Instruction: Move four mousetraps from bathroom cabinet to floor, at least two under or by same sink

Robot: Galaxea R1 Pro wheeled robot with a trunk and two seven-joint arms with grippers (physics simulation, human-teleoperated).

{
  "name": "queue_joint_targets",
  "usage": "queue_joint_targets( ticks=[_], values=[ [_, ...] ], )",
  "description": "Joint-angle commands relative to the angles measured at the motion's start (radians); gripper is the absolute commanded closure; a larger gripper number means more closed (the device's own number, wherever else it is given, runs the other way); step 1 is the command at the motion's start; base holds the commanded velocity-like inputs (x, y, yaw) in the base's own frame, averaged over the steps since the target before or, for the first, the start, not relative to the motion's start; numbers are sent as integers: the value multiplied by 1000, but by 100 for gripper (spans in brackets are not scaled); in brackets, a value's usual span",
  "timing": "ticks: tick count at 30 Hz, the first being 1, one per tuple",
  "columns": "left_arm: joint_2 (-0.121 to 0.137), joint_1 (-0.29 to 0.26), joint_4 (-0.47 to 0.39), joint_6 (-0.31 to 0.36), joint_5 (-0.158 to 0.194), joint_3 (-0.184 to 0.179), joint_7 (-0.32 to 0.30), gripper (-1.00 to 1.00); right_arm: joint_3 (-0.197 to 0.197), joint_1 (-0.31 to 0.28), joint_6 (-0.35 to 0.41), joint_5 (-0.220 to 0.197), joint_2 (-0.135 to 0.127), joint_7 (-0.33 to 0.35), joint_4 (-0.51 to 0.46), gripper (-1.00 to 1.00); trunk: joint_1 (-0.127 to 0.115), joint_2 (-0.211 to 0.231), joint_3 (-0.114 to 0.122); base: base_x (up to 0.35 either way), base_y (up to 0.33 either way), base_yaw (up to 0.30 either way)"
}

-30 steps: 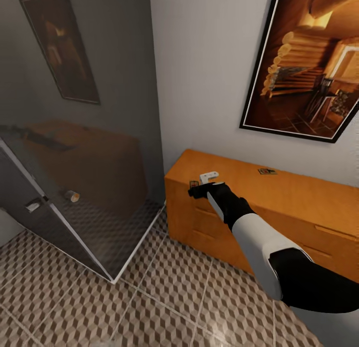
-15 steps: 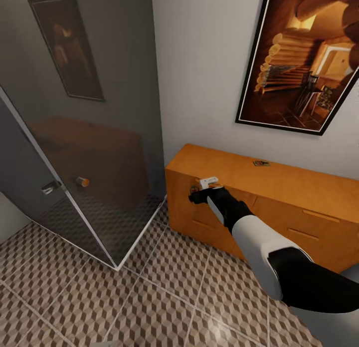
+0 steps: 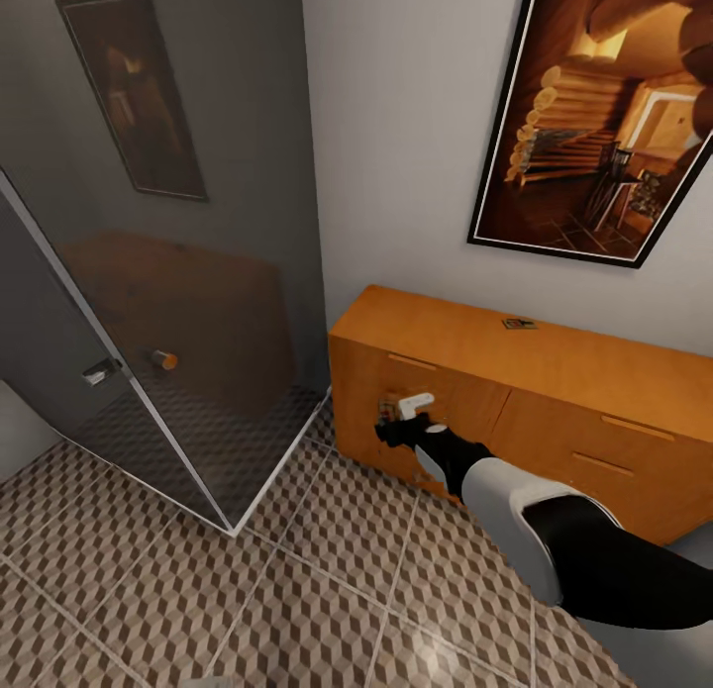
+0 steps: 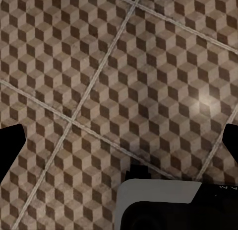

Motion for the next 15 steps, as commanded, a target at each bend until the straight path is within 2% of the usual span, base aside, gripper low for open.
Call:
queue_joint_targets(
  ticks=[1,3,6,10,13,15],
  values=[
    [-1,-1,3,-5,3,-8,3,-100,1,14,-15,4,0,0,4,100,1,-2,-2,0,0,0],
    [-1,-1,3,-5,3,-8,3,-100,2,81,-60,7,0,0,13,100,1,-2,-2,0,0,0],
    [-1,-1,3,-5,3,-8,3,-100,3,145,-103,9,0,0,16,100,1,-2,-2,0,0,0],
    [-1,-1,3,-5,3,-8,3,-100,4,275,-222,11,0,0,19,100,1,-2,-2,0,0,0],
    [0,-1,3,-5,3,-8,3,-100,4,349,-276,11,0,0,19,100,1,-2,-2,0,0,0],
    [1,-1,3,-5,3,-8,3,-100,4,393,-305,10,-12,0,19,100,1,-2,-2,0,0,0]
  ],
)
